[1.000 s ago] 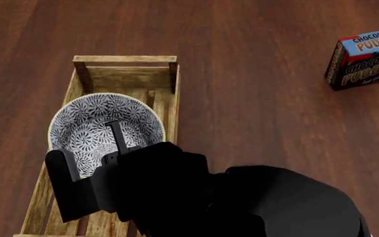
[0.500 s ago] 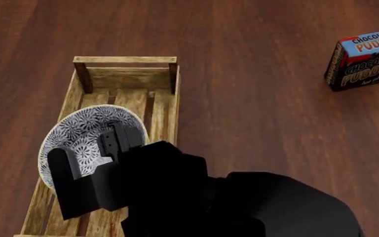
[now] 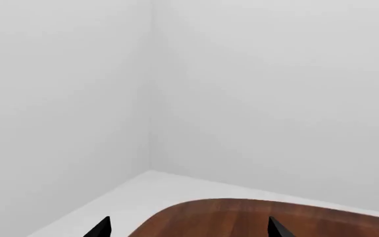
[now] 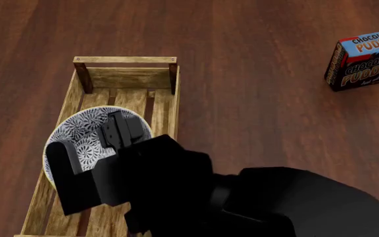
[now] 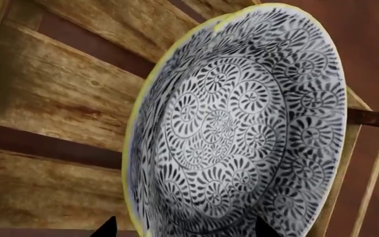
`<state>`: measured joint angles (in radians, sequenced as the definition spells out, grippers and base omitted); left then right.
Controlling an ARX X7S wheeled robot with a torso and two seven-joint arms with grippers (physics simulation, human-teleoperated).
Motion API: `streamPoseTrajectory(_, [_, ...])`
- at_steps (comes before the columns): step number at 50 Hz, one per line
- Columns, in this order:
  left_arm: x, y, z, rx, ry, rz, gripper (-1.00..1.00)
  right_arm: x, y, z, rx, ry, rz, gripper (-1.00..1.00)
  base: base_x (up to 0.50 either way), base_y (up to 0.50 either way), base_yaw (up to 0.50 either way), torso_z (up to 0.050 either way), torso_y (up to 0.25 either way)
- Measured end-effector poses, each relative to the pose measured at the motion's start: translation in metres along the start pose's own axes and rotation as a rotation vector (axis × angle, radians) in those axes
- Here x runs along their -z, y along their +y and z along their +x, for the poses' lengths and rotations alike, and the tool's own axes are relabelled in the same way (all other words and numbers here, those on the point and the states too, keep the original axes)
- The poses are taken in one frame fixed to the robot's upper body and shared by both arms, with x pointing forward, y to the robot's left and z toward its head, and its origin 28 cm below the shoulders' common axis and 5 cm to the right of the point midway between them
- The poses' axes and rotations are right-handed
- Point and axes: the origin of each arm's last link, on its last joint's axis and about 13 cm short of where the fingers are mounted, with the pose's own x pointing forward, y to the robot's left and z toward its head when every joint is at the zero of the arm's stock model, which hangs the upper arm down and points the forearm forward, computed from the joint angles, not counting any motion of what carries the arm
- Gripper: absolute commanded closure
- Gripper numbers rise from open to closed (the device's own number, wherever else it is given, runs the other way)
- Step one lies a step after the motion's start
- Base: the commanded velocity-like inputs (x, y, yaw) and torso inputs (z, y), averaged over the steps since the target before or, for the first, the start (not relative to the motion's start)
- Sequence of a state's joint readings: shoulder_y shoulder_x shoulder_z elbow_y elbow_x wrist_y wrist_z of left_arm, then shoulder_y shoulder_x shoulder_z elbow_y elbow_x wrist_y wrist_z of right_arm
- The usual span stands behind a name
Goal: Stack the left bowl on the right bowl and place them in the tray.
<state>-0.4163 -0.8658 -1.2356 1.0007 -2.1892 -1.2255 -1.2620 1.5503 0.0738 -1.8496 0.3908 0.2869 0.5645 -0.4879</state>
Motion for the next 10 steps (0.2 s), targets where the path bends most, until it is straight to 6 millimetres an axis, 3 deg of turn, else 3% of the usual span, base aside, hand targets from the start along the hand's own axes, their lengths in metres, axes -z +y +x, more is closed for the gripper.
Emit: streamPoseTrajectory(10, [-0.005, 0.000, -0.001, 0.002, -0.010, -0.002, -1.00, -0.004, -0.001, -0.017, 0.023, -0.003, -0.001, -1.00, 0.00, 0.00, 0.00, 0.000, 0.000])
